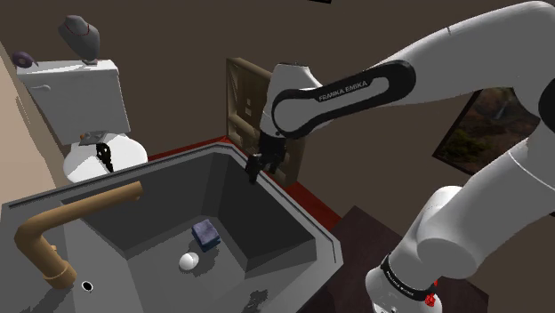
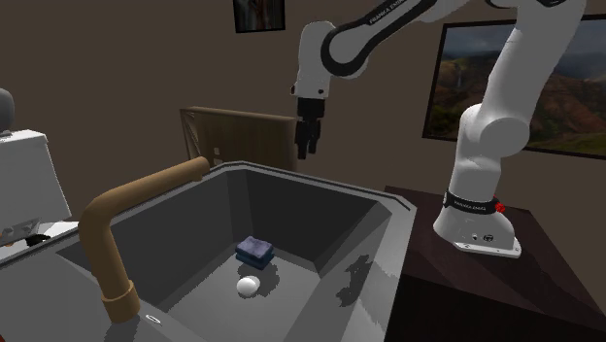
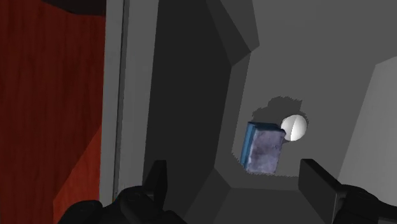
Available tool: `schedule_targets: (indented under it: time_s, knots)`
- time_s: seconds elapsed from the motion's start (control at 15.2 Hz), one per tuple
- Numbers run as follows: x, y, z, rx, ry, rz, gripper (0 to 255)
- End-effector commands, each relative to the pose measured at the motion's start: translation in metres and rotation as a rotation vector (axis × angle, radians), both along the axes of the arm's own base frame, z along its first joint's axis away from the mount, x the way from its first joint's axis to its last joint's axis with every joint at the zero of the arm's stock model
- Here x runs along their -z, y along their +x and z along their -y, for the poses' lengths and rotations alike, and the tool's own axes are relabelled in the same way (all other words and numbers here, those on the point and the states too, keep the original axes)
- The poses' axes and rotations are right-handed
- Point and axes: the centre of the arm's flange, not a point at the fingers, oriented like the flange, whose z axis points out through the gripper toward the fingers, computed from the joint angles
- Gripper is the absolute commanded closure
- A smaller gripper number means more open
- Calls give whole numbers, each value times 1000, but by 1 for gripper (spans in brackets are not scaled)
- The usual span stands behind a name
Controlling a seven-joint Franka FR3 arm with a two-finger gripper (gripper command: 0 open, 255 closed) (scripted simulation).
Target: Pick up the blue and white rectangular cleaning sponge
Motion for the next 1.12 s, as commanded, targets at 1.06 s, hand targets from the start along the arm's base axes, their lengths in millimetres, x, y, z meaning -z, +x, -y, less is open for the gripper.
schedule_targets:
  time_s: [1.06]
  knots:
    - [169, 117, -118, 36, 4, 17, 0]
